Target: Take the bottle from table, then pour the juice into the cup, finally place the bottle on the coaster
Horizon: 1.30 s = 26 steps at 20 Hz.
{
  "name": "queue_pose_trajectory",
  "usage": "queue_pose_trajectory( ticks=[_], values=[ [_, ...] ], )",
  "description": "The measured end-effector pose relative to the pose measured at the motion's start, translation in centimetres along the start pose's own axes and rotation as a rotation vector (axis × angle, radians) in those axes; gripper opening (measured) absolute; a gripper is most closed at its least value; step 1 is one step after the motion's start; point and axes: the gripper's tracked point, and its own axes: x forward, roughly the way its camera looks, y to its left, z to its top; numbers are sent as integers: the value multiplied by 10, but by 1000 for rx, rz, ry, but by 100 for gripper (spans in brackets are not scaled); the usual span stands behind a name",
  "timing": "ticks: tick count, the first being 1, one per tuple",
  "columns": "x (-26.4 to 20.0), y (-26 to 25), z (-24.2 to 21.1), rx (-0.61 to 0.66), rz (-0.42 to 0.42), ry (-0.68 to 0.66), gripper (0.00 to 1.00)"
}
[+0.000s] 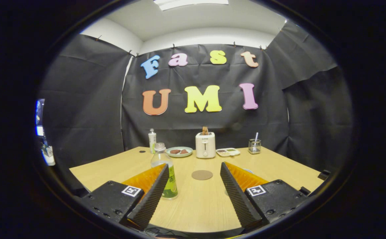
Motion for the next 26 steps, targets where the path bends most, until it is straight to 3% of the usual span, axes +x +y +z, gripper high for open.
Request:
queue_pose_trajectory(
  ticks=[18, 26],
  values=[
    [10, 32, -23, -6, 4, 36, 100],
    [39, 65, -55, 33, 41, 147, 100]
  ],
)
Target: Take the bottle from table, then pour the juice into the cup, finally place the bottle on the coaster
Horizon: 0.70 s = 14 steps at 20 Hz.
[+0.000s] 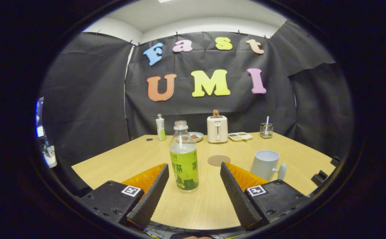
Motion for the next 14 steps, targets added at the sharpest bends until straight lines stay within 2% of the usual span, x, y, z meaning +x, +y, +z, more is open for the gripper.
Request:
queue_pose_trajectory(
  ticks=[14],
  values=[
    [74, 9, -33, -57, -16, 176, 100]
  ],
)
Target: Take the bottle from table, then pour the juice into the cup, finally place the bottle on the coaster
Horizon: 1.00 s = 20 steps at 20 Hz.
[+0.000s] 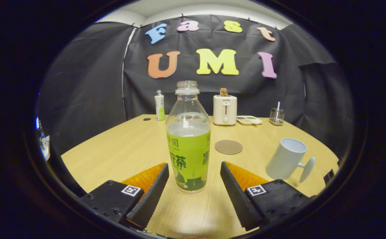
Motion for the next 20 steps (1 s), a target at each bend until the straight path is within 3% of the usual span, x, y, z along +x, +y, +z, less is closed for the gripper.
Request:
queue_pose_trajectory(
  ticks=[7, 17, 20],
  values=[
    [20, 9, -4, 30, 31, 40, 99],
    [24, 7, 1, 80, 49, 62, 84],
    [23, 14, 4, 136, 93, 83, 82]
  ],
)
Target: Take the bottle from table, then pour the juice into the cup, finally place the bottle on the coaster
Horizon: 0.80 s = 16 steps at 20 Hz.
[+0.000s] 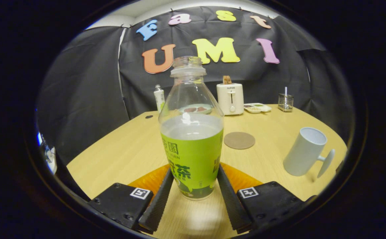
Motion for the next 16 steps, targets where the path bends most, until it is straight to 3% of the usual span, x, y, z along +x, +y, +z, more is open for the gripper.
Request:
queue_pose_trajectory(
  ticks=[5, 11, 16],
  values=[
    [-11, 10, 22, 239, 110, -29, 81],
    [-26, -6, 61, 494, 163, -101, 79],
    [-30, -4, 90, 747, 286, -135, 79]
  ],
)
